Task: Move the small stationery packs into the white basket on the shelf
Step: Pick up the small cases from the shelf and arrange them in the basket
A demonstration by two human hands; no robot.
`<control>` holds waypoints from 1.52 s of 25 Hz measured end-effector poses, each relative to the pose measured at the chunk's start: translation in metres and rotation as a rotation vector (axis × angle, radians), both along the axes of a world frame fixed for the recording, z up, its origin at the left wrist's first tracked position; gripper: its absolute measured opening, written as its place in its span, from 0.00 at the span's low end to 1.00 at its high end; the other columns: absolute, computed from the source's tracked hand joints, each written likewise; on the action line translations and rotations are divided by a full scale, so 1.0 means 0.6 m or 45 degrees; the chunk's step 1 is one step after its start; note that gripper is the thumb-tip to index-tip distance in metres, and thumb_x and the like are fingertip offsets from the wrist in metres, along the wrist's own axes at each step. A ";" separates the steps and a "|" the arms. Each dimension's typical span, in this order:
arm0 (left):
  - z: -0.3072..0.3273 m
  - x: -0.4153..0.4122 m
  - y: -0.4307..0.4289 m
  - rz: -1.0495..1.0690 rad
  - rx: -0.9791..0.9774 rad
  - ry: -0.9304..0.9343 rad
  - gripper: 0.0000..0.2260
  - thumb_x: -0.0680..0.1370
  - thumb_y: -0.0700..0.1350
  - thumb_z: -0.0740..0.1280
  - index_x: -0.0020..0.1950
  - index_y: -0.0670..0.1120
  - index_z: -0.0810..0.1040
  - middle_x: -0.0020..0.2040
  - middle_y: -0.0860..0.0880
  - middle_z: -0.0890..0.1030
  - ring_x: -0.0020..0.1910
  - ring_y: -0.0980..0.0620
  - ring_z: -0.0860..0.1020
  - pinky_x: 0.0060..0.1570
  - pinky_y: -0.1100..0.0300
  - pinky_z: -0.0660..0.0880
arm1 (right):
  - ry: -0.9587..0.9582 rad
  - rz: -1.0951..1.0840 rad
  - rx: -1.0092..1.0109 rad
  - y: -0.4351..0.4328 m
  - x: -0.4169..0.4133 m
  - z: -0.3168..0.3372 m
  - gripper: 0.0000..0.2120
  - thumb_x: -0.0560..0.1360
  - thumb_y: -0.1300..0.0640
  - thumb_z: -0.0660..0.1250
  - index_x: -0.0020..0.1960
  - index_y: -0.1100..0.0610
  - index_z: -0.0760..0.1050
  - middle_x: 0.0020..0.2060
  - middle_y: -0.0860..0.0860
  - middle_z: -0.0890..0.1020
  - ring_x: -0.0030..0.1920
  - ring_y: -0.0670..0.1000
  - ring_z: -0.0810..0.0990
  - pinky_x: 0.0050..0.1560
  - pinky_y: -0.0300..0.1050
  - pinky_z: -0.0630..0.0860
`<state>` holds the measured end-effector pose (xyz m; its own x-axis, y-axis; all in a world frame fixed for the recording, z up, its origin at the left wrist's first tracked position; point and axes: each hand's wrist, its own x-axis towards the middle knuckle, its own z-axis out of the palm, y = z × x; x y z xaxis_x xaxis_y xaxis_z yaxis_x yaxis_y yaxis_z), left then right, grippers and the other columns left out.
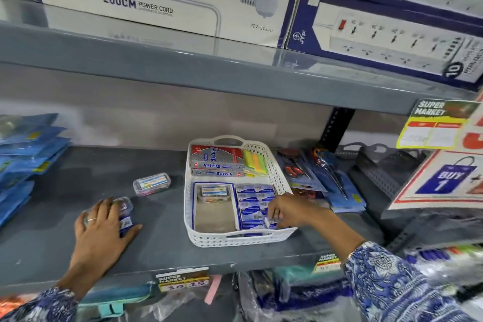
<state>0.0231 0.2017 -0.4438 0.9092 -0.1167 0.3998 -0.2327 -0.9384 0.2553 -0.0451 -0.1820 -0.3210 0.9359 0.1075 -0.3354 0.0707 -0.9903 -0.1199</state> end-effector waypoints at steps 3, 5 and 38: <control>0.001 -0.001 -0.001 -0.001 0.001 -0.021 0.28 0.67 0.63 0.56 0.54 0.42 0.73 0.55 0.39 0.76 0.57 0.36 0.72 0.55 0.38 0.63 | -0.016 0.010 0.000 0.002 0.003 -0.016 0.12 0.69 0.67 0.70 0.53 0.62 0.80 0.50 0.59 0.83 0.49 0.58 0.81 0.48 0.47 0.77; 0.001 -0.001 -0.002 -0.001 -0.002 -0.031 0.28 0.67 0.63 0.56 0.54 0.42 0.73 0.54 0.39 0.77 0.57 0.36 0.72 0.55 0.38 0.63 | -0.035 0.030 0.005 0.002 0.003 -0.022 0.10 0.70 0.68 0.70 0.51 0.63 0.80 0.46 0.56 0.82 0.45 0.54 0.77 0.47 0.47 0.76; 0.011 -0.006 0.062 -0.023 0.000 0.189 0.45 0.60 0.74 0.58 0.65 0.43 0.72 0.64 0.43 0.73 0.64 0.42 0.69 0.60 0.44 0.65 | -0.253 0.551 0.222 0.440 0.131 -0.075 0.14 0.72 0.66 0.65 0.55 0.59 0.80 0.56 0.60 0.82 0.56 0.60 0.79 0.57 0.49 0.76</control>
